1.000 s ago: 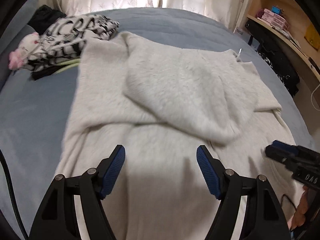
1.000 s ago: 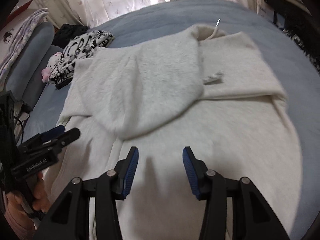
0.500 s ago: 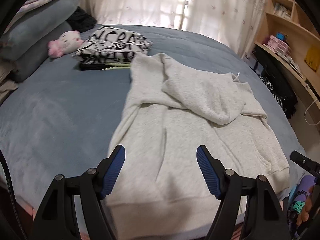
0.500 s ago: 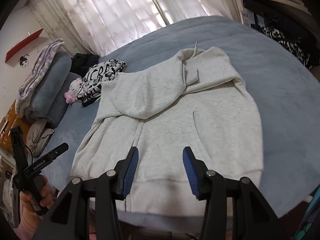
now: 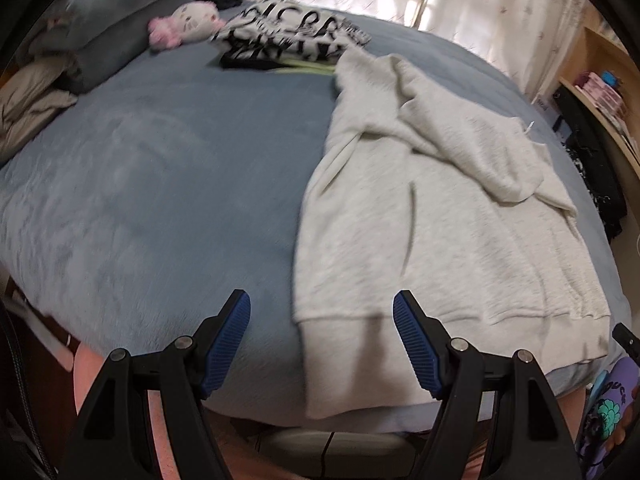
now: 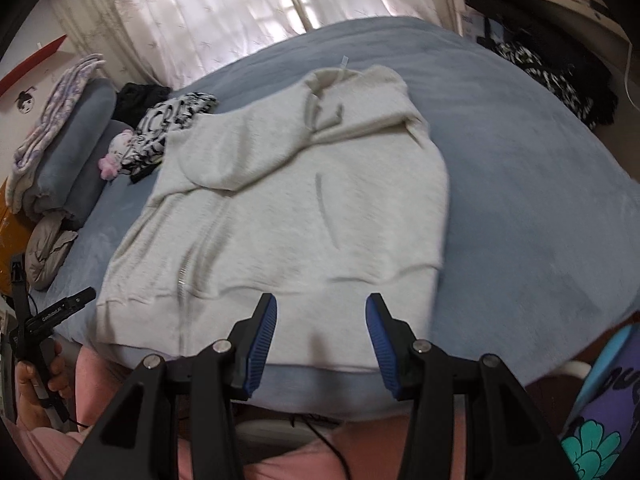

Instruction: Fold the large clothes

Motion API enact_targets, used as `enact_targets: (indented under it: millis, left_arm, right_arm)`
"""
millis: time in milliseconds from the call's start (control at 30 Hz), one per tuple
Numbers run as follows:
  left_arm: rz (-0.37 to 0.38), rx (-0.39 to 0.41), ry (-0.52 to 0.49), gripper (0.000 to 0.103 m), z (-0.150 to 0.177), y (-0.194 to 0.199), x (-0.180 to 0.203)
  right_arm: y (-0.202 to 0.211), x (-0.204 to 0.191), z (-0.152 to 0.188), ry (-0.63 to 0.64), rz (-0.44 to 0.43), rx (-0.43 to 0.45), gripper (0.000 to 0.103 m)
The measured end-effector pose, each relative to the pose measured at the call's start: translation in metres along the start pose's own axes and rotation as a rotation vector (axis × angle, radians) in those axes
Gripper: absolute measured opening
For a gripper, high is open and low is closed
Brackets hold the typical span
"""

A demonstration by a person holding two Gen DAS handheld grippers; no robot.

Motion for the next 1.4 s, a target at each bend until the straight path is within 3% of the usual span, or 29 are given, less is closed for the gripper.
enact_targets:
  millis: [100,300,567,667,800,933,1067,1233,1300,1400]
  left_arm:
    - [0.022,-0.037,0.035,0.072,0.008,-0.009,-0.011]
    - [0.147,-0.05,0.137,0.072,0.012,-0.023,-0.022]
    - [0.276,-0.059,0.201,0.072,0.0,-0.047,-0.025]
    - [0.291,-0.069,0.175,0.072,0.0,-0.054,-0.025]
    - [0.321,-0.062,0.168,0.072,0.0,-0.055,-0.026]
    - [0.356,-0.076,0.17,0.072,0.001,-0.054,-0.023]
    - [0.445,-0.127,0.158,0.072,0.007,-0.054,-0.01]
    - [0.433,-0.17,0.068,0.077,0.015,-0.063,0.011]
    - [0.44,-0.174,0.063,0.083,0.012,-0.067,0.017]
    - [0.444,-0.169,0.042,0.084,0.001,-0.076,0.033]
  right_arm:
    - [-0.007,0.022,0.007,-0.032,0.029,-0.027,0.046]
    - [-0.021,0.062,0.014,-0.13,0.033,-0.064,0.046]
    - [-0.048,0.056,0.01,-0.211,-0.168,-0.1,0.047]
    - [-0.056,0.04,0.004,-0.219,-0.284,-0.093,0.048]
    - [-0.073,0.021,-0.001,-0.183,-0.332,-0.109,0.048]
    - [-0.084,0.008,-0.006,-0.168,-0.358,-0.121,0.048]
    - [-0.087,0.001,-0.009,-0.154,-0.383,-0.119,0.048]
    - [-0.09,0.002,-0.01,-0.172,-0.401,-0.12,0.046]
    - [-0.093,0.006,-0.011,-0.177,-0.388,-0.119,0.043]
    - [-0.097,0.001,-0.015,-0.167,-0.355,-0.112,0.035]
Point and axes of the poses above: each gripper's, at about its wrist camera, not at the fingertips, and y roughly against the way its jaws point, x to its right, z to its underside, the point moved 9 cm from there along -y, roughly the way its jaws point, and after that the axes turned 8 degrees about z, right-handed, at the moved point
